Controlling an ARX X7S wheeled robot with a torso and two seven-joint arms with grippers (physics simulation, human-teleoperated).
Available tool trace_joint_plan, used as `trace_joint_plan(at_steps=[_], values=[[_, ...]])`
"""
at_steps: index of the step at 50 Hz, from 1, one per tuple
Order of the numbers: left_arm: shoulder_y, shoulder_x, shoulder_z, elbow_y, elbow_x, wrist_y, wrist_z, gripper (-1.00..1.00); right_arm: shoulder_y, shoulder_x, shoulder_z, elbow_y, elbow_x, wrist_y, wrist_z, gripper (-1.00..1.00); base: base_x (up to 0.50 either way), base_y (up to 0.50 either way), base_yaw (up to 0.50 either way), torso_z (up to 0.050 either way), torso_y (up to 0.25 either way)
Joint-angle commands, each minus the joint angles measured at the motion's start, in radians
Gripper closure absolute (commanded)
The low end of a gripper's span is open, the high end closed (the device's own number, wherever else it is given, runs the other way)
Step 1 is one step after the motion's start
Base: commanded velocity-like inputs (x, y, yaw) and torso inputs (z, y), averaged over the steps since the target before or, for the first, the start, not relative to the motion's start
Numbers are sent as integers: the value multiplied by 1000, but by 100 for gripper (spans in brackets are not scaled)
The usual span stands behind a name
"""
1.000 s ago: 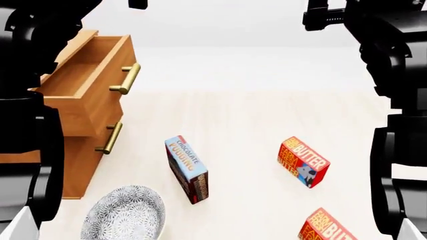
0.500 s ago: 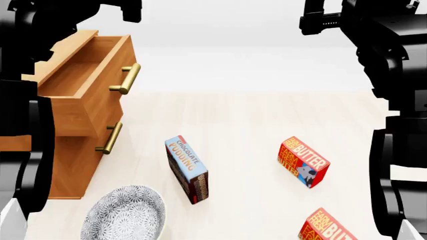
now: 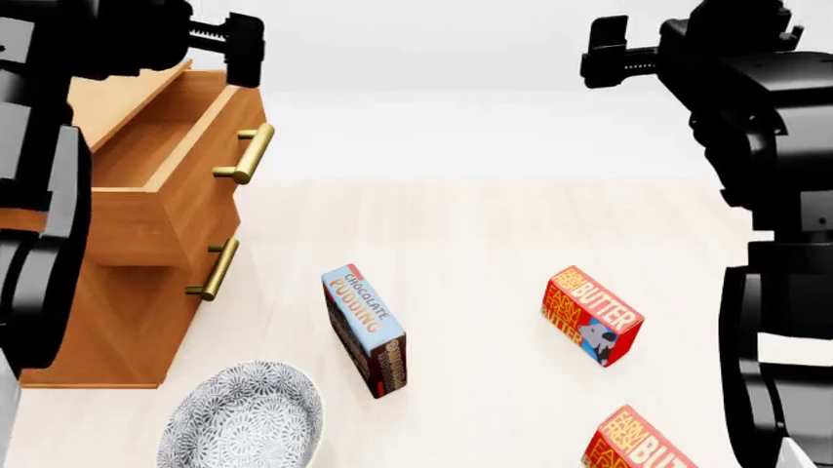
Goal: Put the butter at the front in the top drawer of the cabinet and close it.
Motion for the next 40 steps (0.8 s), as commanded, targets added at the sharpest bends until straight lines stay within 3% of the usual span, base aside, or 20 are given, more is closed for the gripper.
trace_joint_plan(at_steps=[1,40], values=[[-54,28,16,-178,25,35,19,-100,-11,5,-2,-1,4,0,-3,-100,0,0,0,0,0],[51,22,-95,-180,158,-21,47,-100,16,-6,-33,56,1,-18,-16,-100,0,0,0,0,0]])
